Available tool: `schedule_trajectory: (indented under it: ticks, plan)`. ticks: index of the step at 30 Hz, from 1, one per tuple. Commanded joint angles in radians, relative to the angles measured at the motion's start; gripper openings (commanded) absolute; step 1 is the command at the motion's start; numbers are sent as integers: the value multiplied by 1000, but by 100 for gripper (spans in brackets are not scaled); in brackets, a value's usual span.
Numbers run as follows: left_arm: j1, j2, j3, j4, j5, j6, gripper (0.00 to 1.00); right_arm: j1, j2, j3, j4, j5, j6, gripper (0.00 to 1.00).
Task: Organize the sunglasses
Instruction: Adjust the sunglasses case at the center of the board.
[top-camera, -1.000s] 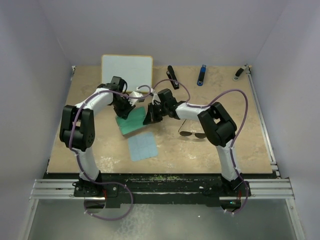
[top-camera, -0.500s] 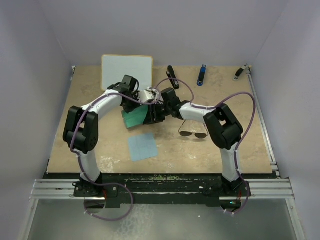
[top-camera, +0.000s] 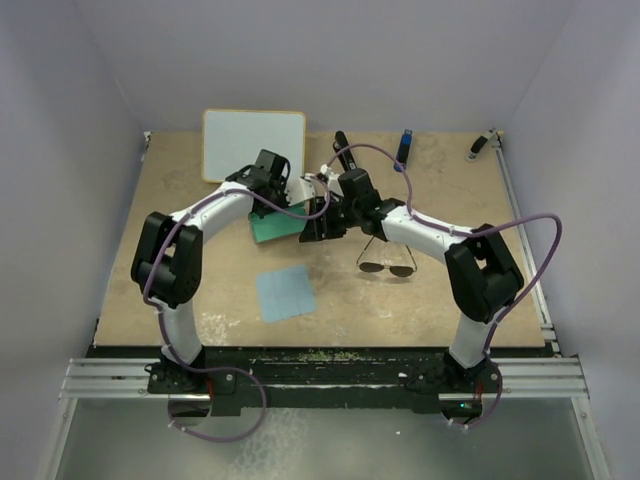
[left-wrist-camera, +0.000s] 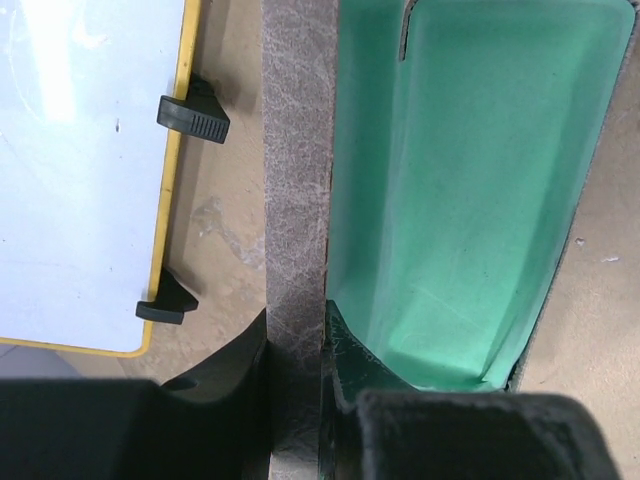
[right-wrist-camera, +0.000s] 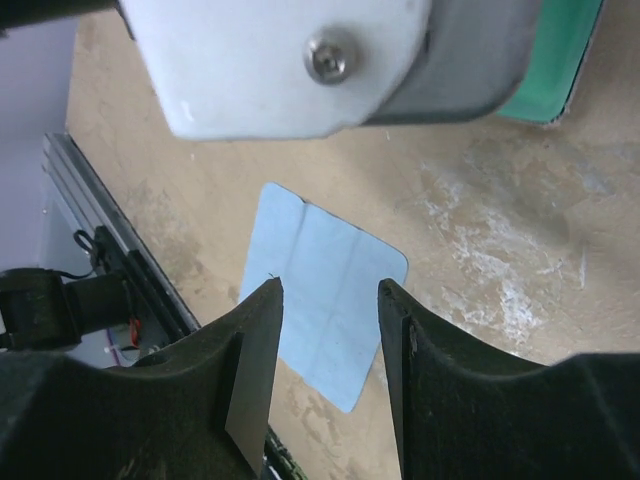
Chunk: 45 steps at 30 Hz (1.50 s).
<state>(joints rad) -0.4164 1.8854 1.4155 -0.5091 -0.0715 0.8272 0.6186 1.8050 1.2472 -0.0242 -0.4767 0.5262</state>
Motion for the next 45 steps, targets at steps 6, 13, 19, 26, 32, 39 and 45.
schedule_trajectory:
  ticks: [6, 13, 19, 26, 32, 39, 45]
  plan:
    - [-49, 36, 47, 90, -120, 21, 33, 12, 25, -62, -24, -2, -38, 49]
    - [-53, 20, 40, 75, -118, -8, 55, 11, 40, -71, -25, -15, -42, 51]
    - [-54, -21, 58, 59, -119, -50, 63, 12, 48, -72, -41, -18, -57, 52]
    - [-81, -110, 161, -95, -143, -146, 87, 14, 37, -115, -55, 5, -45, 51]
    - [-93, -240, 179, -157, -123, -238, 98, 24, -47, -231, -38, 59, -14, 50]
    - [-87, -361, 140, -272, -191, -392, 98, 100, -53, -260, -141, 157, -36, 47]
    - [69, -491, -16, -295, -121, -485, 98, 148, -67, -249, -169, 193, -1, 45]
